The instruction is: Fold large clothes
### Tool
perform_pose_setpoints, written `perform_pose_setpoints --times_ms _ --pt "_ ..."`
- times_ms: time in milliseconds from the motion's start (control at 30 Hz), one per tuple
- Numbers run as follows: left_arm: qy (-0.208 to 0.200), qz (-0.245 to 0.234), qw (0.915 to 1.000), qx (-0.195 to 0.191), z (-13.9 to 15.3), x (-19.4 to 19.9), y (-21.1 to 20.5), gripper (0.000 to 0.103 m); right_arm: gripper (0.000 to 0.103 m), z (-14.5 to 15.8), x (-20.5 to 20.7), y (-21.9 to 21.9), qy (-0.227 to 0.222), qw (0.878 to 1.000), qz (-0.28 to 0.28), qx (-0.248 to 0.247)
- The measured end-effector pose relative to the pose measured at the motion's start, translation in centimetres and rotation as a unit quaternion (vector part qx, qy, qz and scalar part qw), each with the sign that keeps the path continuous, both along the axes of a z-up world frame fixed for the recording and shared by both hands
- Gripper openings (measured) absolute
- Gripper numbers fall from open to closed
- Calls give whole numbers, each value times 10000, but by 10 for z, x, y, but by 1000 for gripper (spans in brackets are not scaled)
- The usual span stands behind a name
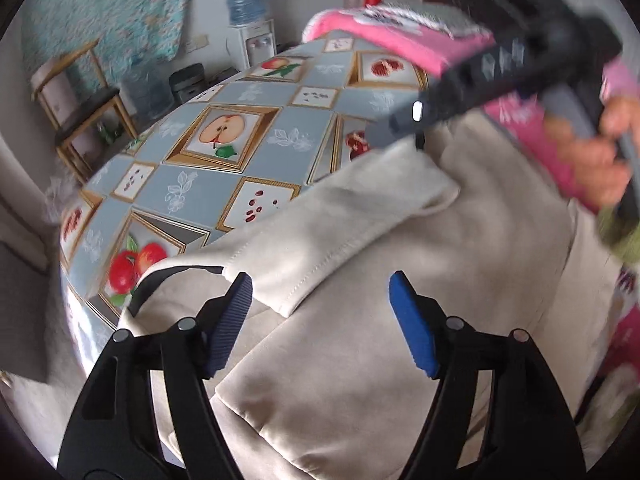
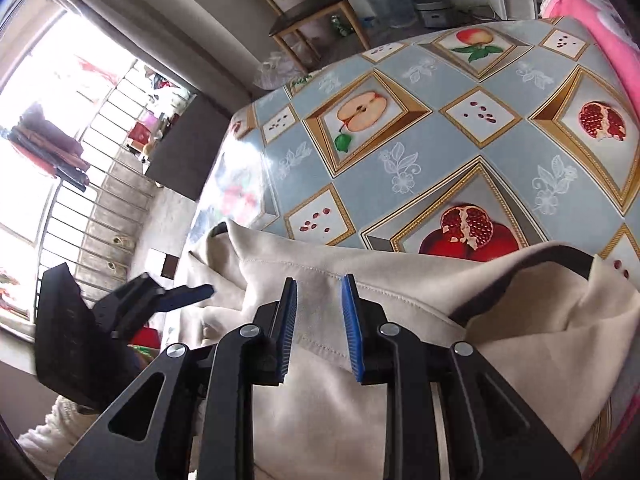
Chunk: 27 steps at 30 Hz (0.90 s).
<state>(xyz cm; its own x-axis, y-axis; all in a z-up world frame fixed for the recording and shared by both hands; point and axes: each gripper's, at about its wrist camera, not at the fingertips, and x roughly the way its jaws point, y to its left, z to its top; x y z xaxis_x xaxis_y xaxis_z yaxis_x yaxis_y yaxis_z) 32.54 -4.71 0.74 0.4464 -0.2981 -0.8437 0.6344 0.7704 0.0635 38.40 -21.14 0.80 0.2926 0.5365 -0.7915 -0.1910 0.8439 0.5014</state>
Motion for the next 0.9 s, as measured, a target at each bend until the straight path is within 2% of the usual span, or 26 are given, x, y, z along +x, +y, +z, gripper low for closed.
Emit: perform_pose_setpoints --times_ms 67,167,233,267,333,433,500,600,767,900 --pt "-209 -6 9992 343 -7 -2 -7 68 35 8 -7 -3 -79 9999 19 62" --pt "-425 112 9979 481 -8 4 -7 66 42 17 -28 -3 -228 9995 136 164" --pt "-435 219 9981 373 -4 12 -2 50 42 20 -41 -8 -251 9995 166 133" --pt "-376 283 9984 297 -2 18 0 45 42 18 -45 -9 -261 9995 168 73" --pt "-225 424 9988 62 3 29 7 26 42 16 -49 -10 -286 9994 141 -136" --pt "47 671 9971 -344 8 45 18 15 42 13 -50 -11 -341 9991 95 -222" --pt "202 813 9946 -608 12 52 24 15 42 13 -50 -10 -382 9989 81 -248" --pt "288 880 9931 -721 14 55 27 15 42 13 -46 -7 -410 9987 100 -295" --pt "494 1102 9912 -544 -1 61 23 15 42 8 -30 2 -439 9980 -82 -455" --pt "772 1051 9914 -145 -30 57 14 15 42 -9 -17 26 -489 9947 179 -888"
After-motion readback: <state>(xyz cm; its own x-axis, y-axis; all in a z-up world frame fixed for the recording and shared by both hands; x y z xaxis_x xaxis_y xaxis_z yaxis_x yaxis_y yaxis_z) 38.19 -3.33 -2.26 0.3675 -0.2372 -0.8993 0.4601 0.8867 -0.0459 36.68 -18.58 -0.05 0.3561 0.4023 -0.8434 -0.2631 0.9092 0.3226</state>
